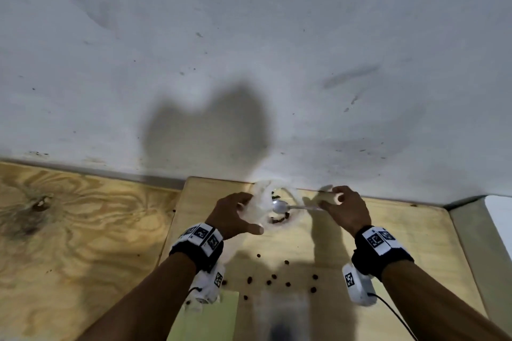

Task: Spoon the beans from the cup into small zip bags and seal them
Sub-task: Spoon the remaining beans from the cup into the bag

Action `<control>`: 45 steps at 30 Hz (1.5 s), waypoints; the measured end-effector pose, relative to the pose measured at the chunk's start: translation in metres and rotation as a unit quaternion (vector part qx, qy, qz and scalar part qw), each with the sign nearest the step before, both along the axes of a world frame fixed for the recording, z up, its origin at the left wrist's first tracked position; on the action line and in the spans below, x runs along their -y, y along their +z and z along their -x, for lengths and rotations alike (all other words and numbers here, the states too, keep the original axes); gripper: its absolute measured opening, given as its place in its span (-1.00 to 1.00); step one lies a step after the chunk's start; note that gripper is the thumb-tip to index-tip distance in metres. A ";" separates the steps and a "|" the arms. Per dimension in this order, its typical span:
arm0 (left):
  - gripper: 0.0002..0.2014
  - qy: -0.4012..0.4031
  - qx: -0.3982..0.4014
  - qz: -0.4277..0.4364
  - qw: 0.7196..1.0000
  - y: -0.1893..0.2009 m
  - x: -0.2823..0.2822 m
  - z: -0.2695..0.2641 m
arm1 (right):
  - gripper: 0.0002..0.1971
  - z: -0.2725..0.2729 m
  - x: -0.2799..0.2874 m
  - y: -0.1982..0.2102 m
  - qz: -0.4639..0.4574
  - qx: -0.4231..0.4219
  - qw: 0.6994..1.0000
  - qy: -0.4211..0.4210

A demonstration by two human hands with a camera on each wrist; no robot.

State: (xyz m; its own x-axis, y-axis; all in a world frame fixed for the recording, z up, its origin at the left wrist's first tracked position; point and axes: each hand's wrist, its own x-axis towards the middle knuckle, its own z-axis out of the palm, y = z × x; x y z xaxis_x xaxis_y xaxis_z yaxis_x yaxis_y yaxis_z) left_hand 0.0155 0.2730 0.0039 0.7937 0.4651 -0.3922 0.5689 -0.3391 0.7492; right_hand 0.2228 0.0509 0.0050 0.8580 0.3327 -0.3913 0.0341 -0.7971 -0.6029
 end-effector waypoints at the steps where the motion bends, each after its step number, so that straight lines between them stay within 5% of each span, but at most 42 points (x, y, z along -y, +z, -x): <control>1: -0.21 -0.010 -0.008 0.013 1.000 -0.001 -0.001 -0.004 | -0.39 -0.004 0.001 -0.008 0.032 -0.033 0.999 0.009; 3: -0.19 -0.038 -0.028 0.036 0.998 0.000 0.000 -0.011 | -0.28 -0.008 0.002 -0.022 0.077 -0.083 0.993 0.032; 7: -0.10 -0.107 -0.073 0.051 0.990 0.003 0.004 -0.029 | -0.70 -0.007 -0.002 -0.029 0.062 -0.078 0.992 0.075; 18: 0.03 -0.065 -0.113 0.041 0.991 -0.007 0.003 -0.044 | -0.66 0.013 -0.011 -0.029 -0.213 0.031 0.976 -0.033; 27: 0.07 0.003 -0.052 0.129 0.990 -0.017 -0.003 -0.029 | -0.73 0.028 -0.001 -0.011 -0.130 0.202 0.969 0.061; 32: -0.04 -0.062 -0.036 0.079 0.994 -0.016 0.006 -0.035 | -0.77 0.041 -0.005 -0.014 -0.150 0.202 0.958 0.136; 35: -0.09 -0.093 -0.003 0.037 0.995 -0.018 0.012 -0.033 | -0.98 0.047 -0.008 -0.018 -0.133 0.219 0.947 0.193; 40: -0.13 -0.111 0.045 0.002 0.993 -0.022 0.015 -0.030 | -0.85 0.053 0.001 -0.027 -0.128 0.261 0.920 0.262; 45: -0.13 -0.113 0.053 -0.008 0.992 -0.026 0.016 -0.030 | -0.82 0.048 0.009 -0.025 -0.152 0.265 0.925 0.225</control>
